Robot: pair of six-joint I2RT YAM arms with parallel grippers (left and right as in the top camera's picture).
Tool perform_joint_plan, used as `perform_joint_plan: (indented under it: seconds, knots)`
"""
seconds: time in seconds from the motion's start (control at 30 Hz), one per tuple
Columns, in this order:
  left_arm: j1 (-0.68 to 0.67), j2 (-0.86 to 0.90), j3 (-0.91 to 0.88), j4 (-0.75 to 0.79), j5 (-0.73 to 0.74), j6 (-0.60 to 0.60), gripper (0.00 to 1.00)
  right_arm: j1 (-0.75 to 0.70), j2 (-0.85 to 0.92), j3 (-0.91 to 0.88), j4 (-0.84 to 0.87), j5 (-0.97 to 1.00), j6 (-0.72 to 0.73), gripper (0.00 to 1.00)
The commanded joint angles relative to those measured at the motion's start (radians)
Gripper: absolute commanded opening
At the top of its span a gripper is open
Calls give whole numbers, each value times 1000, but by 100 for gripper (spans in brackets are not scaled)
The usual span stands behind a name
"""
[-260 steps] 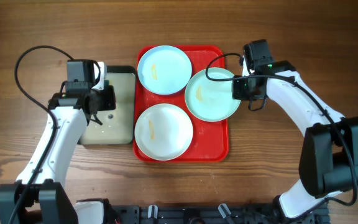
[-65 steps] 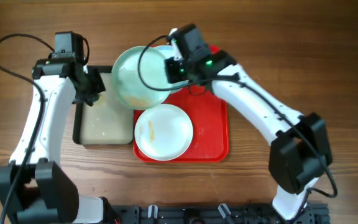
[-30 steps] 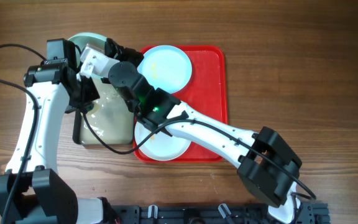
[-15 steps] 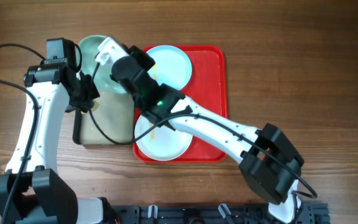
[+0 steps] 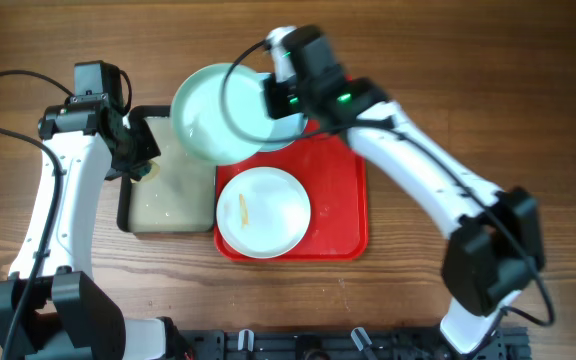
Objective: Clean dirty plates on tray and stack at the side
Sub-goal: 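Set the pale blue plate on the table right of the red tray, then move right gripper to the lower white plate and grasp its rim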
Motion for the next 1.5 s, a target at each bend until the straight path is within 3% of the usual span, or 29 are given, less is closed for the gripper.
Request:
perform_joint_plan:
  seconds: [0.0,0.2,0.3,0.43,0.73,1.03,1.17,1.23,1.37,1.47]
  knots:
    - [5,-9,-6,4,10,-16,4,-137,-58,12,-114,-83,27,4]
    - [5,-9,-6,4,10,-16,4,-489,-57,12,-325,-70,-74,4]
    - [5,-9,-6,7,10,-16,4,-638,-56,4,-405,58,-82,4]
    - [5,-9,-6,7,10,-16,4,-746,-30,-86,-361,99,-80,4]
    - [5,-9,-6,8,10,-16,4,-749,-16,-400,-73,63,-108,4]
    - [5,-9,-6,9,10,-16,4,-734,-16,-422,-82,-34,-161,9]
    - [5,-9,-6,10,10,-16,4,-715,-16,-422,-93,-94,-247,29]
    - [5,-9,-6,11,10,-16,4,-700,-16,-422,-91,-228,-266,33]
    - [5,-9,-6,11,14,-15,4,-621,-16,-422,-55,-287,-289,26]
    - [4,-9,-6,11,29,-13,4,-533,-8,-422,-5,-160,-287,9]
